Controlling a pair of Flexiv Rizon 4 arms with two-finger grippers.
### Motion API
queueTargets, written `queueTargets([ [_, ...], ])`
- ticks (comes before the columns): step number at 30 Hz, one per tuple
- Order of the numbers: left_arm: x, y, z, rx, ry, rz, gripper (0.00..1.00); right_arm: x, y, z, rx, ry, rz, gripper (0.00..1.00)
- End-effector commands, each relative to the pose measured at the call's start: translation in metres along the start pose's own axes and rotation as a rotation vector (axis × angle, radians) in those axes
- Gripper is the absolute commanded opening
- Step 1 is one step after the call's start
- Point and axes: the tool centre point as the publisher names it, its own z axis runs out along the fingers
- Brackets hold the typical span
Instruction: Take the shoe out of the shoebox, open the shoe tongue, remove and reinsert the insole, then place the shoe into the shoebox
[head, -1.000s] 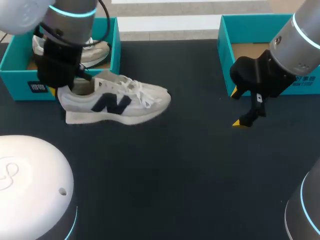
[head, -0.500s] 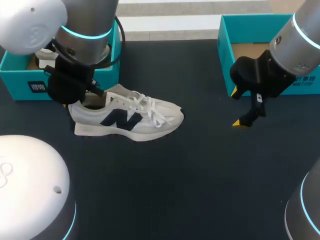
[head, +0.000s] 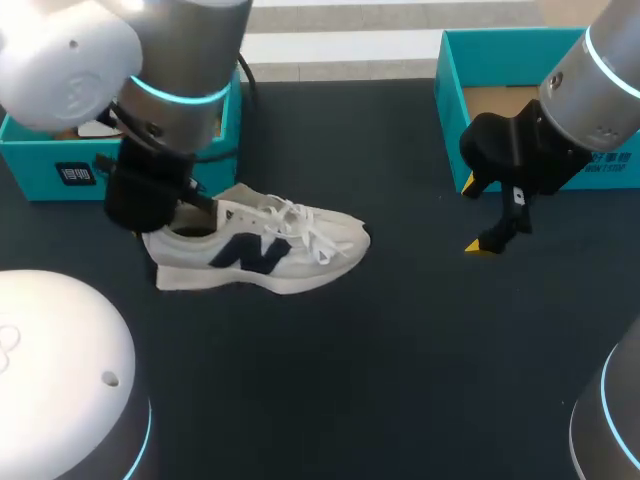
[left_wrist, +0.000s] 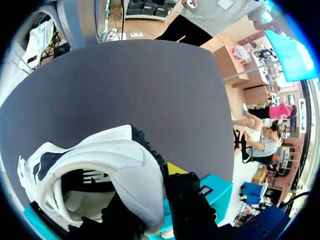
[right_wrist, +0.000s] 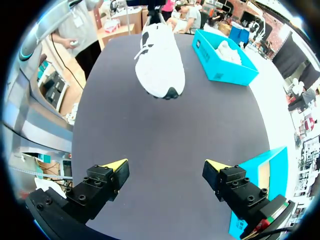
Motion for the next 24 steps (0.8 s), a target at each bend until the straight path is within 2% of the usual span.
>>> queueTargets([
  [1,-0.018,-0.006,0.009,0.024,-0.018,-0.017,0.00,-0.001,0.001,0.002,0.003,0.001,0.000,1.00],
  [8,-0.050,-0.010,0.023,0.053,-0.066,0.011,0.00,-0.001,0.001,0.002,0.003,0.001,0.000,1.00],
  [15,-0.080,-0.007,0.036,0.053,-0.056,0.053,0.00,-0.001,0.001,0.002,0.003,0.001,0.000,1.00],
  [24,-0.104,-0.006,0.056,0.034,-0.103,0.038,0.00,-0.001,0.001,0.002,0.003,0.001,0.000,1.00],
])
